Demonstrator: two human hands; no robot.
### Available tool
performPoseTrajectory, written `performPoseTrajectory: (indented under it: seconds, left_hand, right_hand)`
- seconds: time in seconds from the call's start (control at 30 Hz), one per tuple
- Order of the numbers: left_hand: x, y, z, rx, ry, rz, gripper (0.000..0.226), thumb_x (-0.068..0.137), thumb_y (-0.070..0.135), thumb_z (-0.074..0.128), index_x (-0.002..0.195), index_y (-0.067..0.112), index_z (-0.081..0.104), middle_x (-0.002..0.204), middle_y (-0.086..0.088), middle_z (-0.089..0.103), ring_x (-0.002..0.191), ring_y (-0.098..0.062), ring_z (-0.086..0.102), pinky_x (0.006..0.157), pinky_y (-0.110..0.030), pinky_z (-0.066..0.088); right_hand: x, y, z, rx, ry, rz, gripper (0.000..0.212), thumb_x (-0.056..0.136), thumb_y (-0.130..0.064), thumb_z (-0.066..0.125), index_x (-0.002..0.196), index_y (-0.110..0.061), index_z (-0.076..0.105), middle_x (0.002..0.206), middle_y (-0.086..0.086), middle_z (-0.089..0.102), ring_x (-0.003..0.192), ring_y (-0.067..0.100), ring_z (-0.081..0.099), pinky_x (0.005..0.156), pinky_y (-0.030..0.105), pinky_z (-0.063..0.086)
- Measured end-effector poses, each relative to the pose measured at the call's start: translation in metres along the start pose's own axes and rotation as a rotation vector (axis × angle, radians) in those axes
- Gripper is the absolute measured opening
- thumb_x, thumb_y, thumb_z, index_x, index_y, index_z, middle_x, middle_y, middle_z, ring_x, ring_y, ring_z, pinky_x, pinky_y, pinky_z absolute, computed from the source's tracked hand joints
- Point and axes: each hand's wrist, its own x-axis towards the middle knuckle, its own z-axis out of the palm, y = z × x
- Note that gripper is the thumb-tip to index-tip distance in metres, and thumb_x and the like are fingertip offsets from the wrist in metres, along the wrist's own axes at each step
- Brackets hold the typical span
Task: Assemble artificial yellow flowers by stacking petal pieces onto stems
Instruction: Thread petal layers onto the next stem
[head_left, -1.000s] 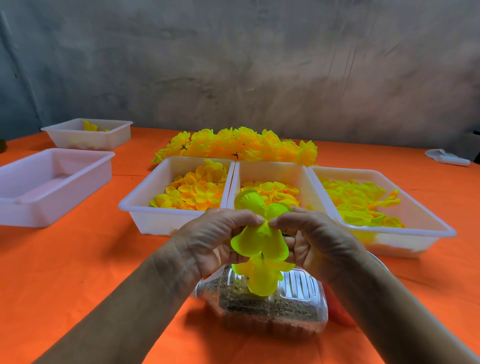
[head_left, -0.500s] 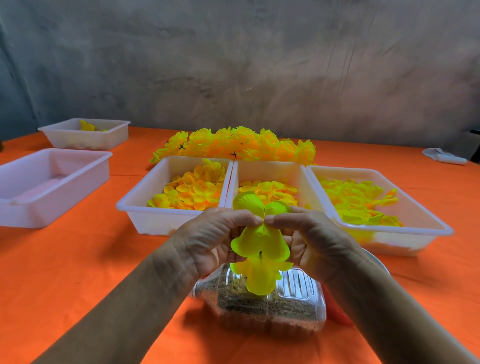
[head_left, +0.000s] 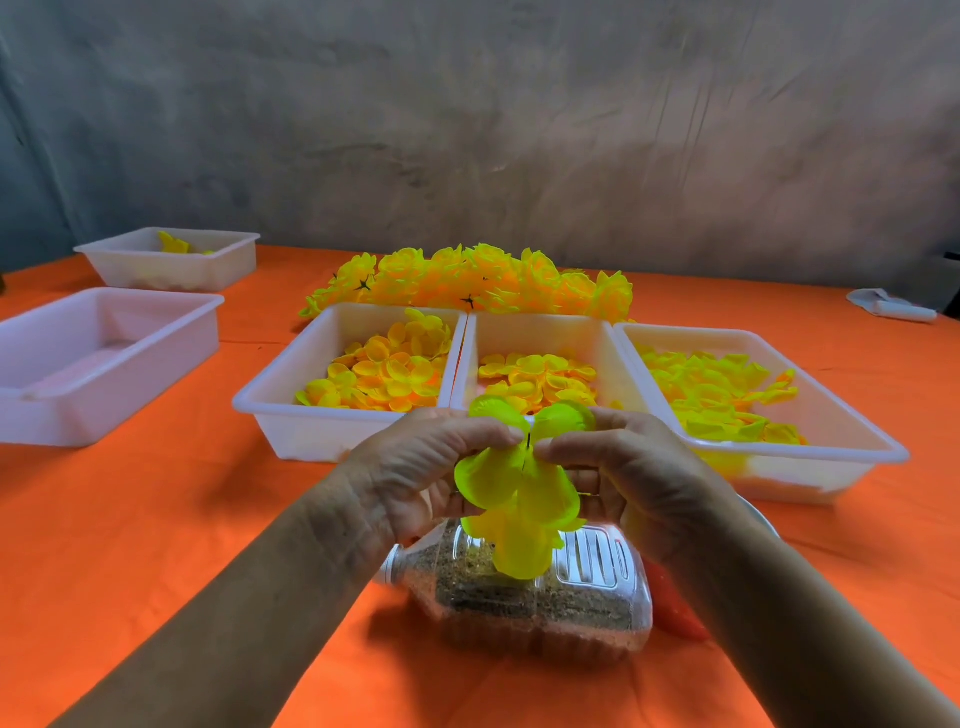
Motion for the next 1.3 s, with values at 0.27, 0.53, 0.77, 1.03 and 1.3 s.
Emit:
performPoseTrajectory:
  seconds: [0.27, 0.53, 0.77, 1.03, 1.3]
  left_hand:
    - [0.001, -0.001, -0.002, 0.058, 0.046, 0.001, 0.001, 0.079, 0.006, 0.067, 0.079, 0.007, 0.066, 0.066, -0.007, 0.069, 0.050, -0.015, 0.064, 0.051, -0.024, 0.054]
    - [0.000, -0.003, -0.001, 0.088, 0.058, -0.006, 0.009, 0.080, 0.000, 0.066, 0.074, 0.006, 0.068, 0.063, -0.009, 0.070, 0.051, -0.016, 0.066, 0.048, -0.026, 0.055]
    - [-0.002, -0.004, 0.000, 0.139, 0.064, -0.009, 0.007, 0.082, -0.002, 0.063, 0.079, 0.004, 0.067, 0.058, -0.004, 0.068, 0.047, -0.012, 0.064, 0.043, -0.020, 0.050]
    - [-0.002, -0.003, 0.000, 0.172, 0.064, -0.012, 0.005, 0.081, -0.003, 0.064, 0.081, 0.001, 0.068, 0.058, -0.004, 0.068, 0.048, -0.012, 0.065, 0.042, -0.020, 0.050]
    - [-0.003, -0.007, 0.001, 0.260, 0.063, -0.004, 0.005, 0.080, -0.006, 0.064, 0.081, -0.002, 0.067, 0.051, 0.000, 0.065, 0.043, -0.008, 0.061, 0.040, -0.015, 0.045]
  right_hand:
    - [-0.002, 0.004, 0.001, -0.111, 0.072, -0.021, 0.020, 0.071, 0.004, 0.071, 0.087, -0.006, 0.066, 0.068, 0.008, 0.068, 0.054, 0.017, 0.064, 0.056, 0.031, 0.054]
    - [-0.004, 0.007, 0.003, -0.152, 0.096, 0.006, 0.021, 0.070, 0.006, 0.072, 0.084, -0.010, 0.065, 0.059, 0.001, 0.061, 0.043, 0.009, 0.055, 0.046, 0.022, 0.049]
    - [-0.005, 0.010, 0.003, -0.208, 0.111, -0.014, 0.024, 0.070, 0.007, 0.073, 0.081, -0.013, 0.065, 0.051, -0.006, 0.059, 0.041, 0.004, 0.056, 0.042, 0.019, 0.047]
    - [-0.009, 0.009, 0.005, -0.309, 0.157, -0.090, 0.024, 0.071, 0.003, 0.074, 0.084, -0.015, 0.063, 0.070, 0.006, 0.062, 0.050, 0.008, 0.054, 0.040, 0.015, 0.037]
    - [-0.004, 0.017, 0.004, -0.326, 0.167, -0.083, 0.034, 0.065, 0.011, 0.075, 0.077, -0.019, 0.061, 0.052, -0.006, 0.058, 0.036, -0.004, 0.048, 0.035, 0.011, 0.033]
